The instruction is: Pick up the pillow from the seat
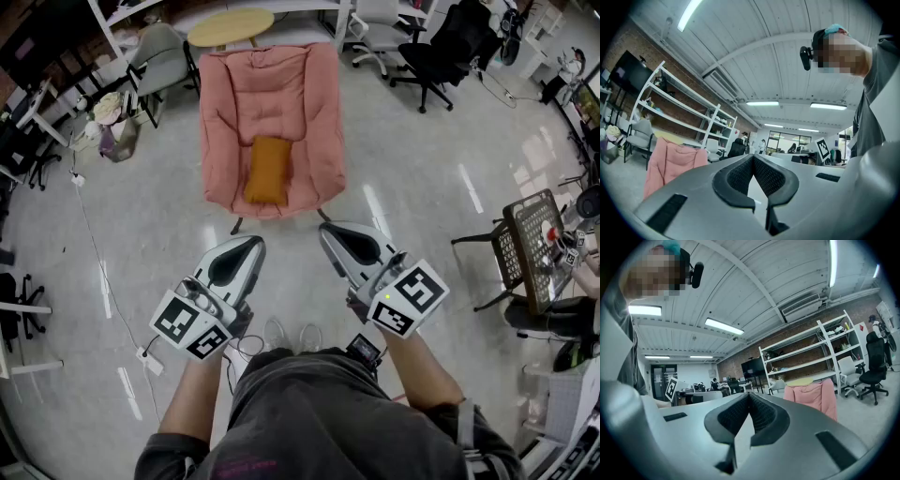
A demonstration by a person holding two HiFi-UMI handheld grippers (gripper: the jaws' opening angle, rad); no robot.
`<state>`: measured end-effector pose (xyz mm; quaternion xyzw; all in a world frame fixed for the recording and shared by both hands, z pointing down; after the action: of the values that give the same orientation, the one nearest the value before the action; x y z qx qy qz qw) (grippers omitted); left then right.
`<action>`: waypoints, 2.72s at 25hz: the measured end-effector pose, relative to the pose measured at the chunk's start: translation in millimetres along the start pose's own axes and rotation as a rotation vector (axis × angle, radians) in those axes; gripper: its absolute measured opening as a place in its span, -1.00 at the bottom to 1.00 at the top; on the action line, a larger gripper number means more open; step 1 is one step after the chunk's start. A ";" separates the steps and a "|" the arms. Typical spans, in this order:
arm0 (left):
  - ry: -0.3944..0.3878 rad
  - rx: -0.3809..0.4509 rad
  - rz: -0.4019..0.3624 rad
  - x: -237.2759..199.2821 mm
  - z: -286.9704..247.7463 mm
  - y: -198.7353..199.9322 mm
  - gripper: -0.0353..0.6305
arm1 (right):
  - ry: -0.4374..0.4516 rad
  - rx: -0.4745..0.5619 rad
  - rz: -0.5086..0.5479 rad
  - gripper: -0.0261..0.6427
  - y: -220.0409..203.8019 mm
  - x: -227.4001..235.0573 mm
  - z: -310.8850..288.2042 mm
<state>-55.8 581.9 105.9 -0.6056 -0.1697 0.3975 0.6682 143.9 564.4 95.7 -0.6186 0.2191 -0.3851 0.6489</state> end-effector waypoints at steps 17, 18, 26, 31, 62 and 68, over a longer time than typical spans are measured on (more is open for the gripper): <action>0.073 -0.029 0.033 -20.6 -15.3 -23.3 -0.89 | -0.017 -0.011 -0.088 -0.88 -14.0 38.1 -3.1; 0.078 -0.032 0.035 -24.0 -16.8 -25.4 -0.89 | -0.022 -0.012 -0.095 -0.88 -15.5 42.3 -4.1; 0.088 -0.060 0.051 -76.6 -48.3 -45.7 -0.89 | -0.015 -0.072 -0.115 -0.87 -40.3 83.1 -42.3; 0.082 -0.083 0.075 -131.7 -73.4 -60.9 -0.89 | -0.027 -0.094 -0.119 -0.87 -59.0 120.6 -87.9; 0.143 -0.322 0.189 -476.7 -191.0 -158.3 -0.89 | -0.227 -0.287 -0.201 -0.87 -206.9 345.6 -336.6; 0.217 -0.403 0.217 -530.1 -205.1 -231.6 -0.89 | -0.245 -0.353 -0.270 -0.87 -285.0 406.2 -351.7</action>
<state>-167.2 64.5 416.7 -0.7803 -0.1067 0.3579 0.5017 58.0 45.9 401.8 -0.7880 0.1178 -0.3461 0.4955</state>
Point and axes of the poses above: the fingertips, and each gripper's own axes: z backward along the fingers, x to its right, y out of its top, the point moved 7 cm from there along z, backward along the fingers, and after that the axes turned 10 degrees about x, right-handed, at the moved point
